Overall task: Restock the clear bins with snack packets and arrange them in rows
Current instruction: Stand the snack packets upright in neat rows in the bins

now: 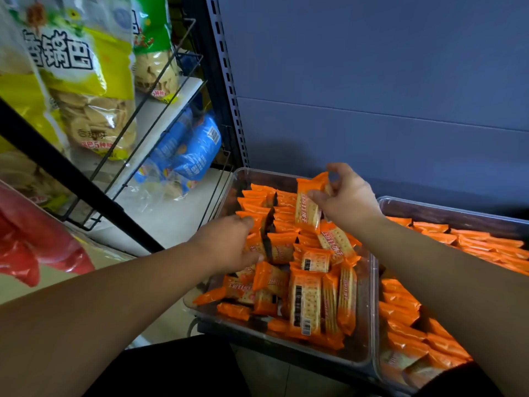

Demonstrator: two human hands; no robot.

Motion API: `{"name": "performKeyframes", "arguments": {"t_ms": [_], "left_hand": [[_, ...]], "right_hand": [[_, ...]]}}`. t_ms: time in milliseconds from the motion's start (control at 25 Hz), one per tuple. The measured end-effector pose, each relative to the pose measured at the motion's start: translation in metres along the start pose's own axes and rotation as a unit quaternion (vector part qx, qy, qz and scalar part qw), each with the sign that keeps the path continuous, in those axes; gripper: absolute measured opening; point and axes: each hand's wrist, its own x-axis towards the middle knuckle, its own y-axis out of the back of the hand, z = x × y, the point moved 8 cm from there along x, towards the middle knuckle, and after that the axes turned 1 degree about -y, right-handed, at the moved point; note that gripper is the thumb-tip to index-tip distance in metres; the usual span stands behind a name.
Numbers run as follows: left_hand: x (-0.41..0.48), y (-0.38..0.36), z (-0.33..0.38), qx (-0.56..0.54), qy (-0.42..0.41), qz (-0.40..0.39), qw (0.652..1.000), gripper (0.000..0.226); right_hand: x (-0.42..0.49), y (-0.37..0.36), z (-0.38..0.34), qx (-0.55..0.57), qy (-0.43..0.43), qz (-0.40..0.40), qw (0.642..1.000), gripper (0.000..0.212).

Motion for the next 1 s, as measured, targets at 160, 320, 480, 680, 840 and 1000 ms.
{"name": "performKeyframes", "arguments": {"t_ms": [160, 320, 480, 680, 840, 1000], "left_hand": [[0.001, 0.0, 0.007, 0.055, -0.003, 0.005, 0.998, 0.082], [0.001, -0.016, 0.013, 0.024, -0.005, 0.0, 1.0, 0.079], [0.0, -0.026, 0.005, -0.09, 0.034, 0.005, 0.995, 0.088], [-0.006, -0.016, -0.005, -0.158, 0.046, 0.012, 0.986, 0.062], [-0.021, -0.026, -0.016, -0.145, 0.066, -0.093, 0.983, 0.04], [-0.04, -0.035, -0.014, -0.135, 0.012, -0.143, 0.98, 0.024]], "right_hand": [[-0.003, 0.005, -0.021, -0.158, 0.076, 0.061, 0.983, 0.062], [-0.026, -0.032, -0.046, -0.055, 0.162, -0.112, 0.979, 0.02], [-0.035, -0.056, -0.033, -0.089, 0.163, -0.209, 0.96, 0.009], [-0.039, -0.069, -0.034, -0.201, 0.213, -0.186, 0.938, 0.02], [-0.044, -0.081, -0.047, -0.295, 0.258, -0.164, 0.905, 0.029], [-0.043, -0.099, -0.06, -0.323, 0.285, -0.167, 0.887, 0.038]]}}
